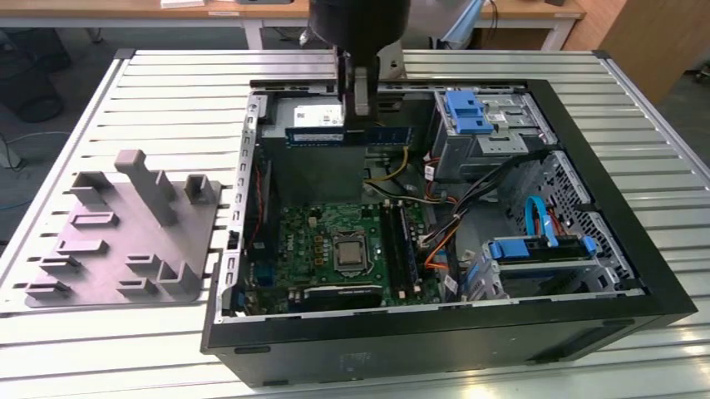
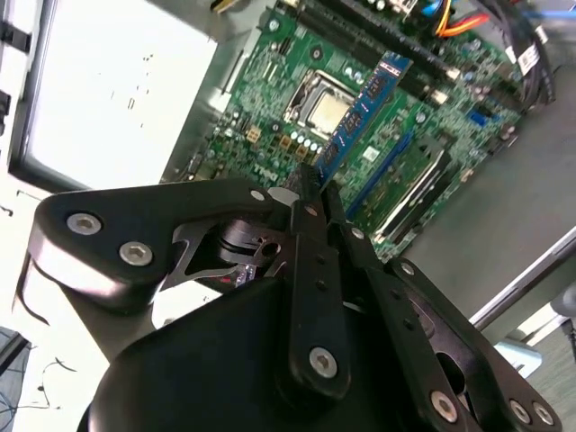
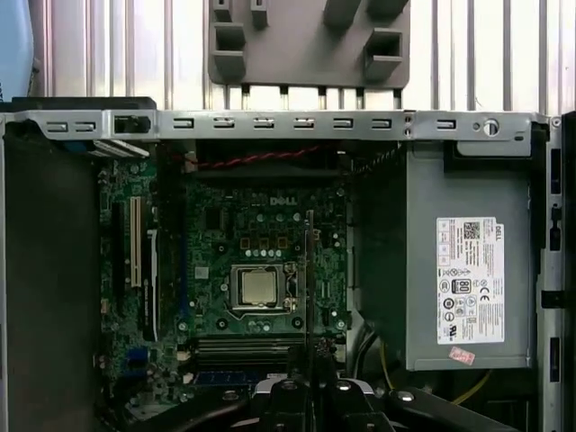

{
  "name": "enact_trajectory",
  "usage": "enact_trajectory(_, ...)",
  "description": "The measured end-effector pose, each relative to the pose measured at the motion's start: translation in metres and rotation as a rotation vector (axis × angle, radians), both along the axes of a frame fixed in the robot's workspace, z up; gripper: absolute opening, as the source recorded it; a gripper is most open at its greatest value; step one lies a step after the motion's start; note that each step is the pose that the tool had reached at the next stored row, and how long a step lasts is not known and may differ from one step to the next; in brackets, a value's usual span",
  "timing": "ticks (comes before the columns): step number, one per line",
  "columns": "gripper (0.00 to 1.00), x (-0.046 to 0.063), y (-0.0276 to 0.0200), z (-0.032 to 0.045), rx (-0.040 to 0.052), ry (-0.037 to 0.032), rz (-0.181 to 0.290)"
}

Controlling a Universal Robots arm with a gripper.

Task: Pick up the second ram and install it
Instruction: 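Pick up the second ram and move it above second insertion slot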

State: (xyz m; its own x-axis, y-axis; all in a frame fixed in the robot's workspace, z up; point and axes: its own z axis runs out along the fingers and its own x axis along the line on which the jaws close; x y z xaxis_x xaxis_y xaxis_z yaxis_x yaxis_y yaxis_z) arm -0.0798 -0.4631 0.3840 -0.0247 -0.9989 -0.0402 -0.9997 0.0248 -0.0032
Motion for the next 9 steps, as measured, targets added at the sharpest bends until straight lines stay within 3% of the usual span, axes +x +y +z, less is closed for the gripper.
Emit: enact_trajectory(9,0.14,0.023,0.0028,-0.0005,-0.0001,0.0005,0.0)
